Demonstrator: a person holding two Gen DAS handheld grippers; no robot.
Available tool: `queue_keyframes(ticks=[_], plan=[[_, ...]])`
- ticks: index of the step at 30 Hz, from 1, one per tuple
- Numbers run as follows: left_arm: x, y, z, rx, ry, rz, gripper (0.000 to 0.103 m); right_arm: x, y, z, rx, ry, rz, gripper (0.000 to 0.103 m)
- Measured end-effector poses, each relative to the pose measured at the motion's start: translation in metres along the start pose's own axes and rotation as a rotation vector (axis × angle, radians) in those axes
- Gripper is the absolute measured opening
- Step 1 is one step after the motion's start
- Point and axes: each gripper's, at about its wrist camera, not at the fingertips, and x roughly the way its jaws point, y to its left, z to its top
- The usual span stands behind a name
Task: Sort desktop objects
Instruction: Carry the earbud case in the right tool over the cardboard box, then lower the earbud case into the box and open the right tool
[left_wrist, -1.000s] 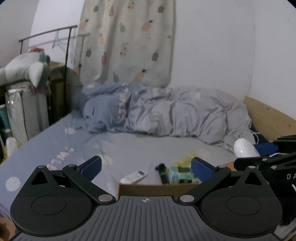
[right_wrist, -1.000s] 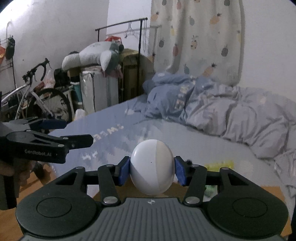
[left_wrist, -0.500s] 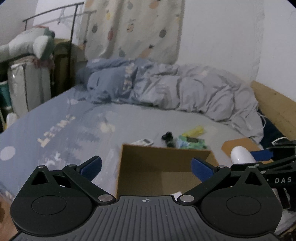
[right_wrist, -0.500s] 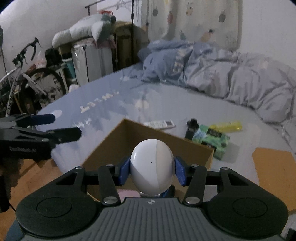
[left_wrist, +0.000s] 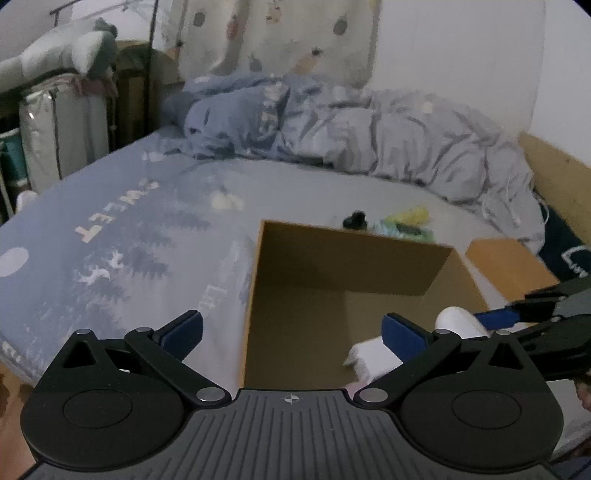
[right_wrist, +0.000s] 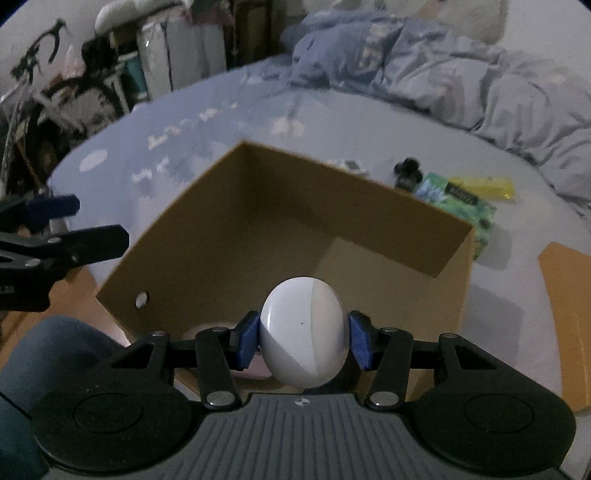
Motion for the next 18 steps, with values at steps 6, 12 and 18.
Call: queue_keyframes(ticks=[6, 12, 18], plan=[[0.008, 0.005, -0.007, -0.002, 0.023, -0.002, 0.103, 0.021, 0.011, -0.01, -0.028, 0.081, 0.009, 0.051], [0.016, 0.004, -0.011, -0.007, 0.056, -0.015, 0.103, 0.044, 0.014, -0.012, -0.05, 0.161, 0.019, 0.051], [0.022, 0.006, -0.011, -0.021, 0.076, -0.021, 0.103, 0.059, 0.022, -0.019, -0.093, 0.251, 0.03, 0.051]])
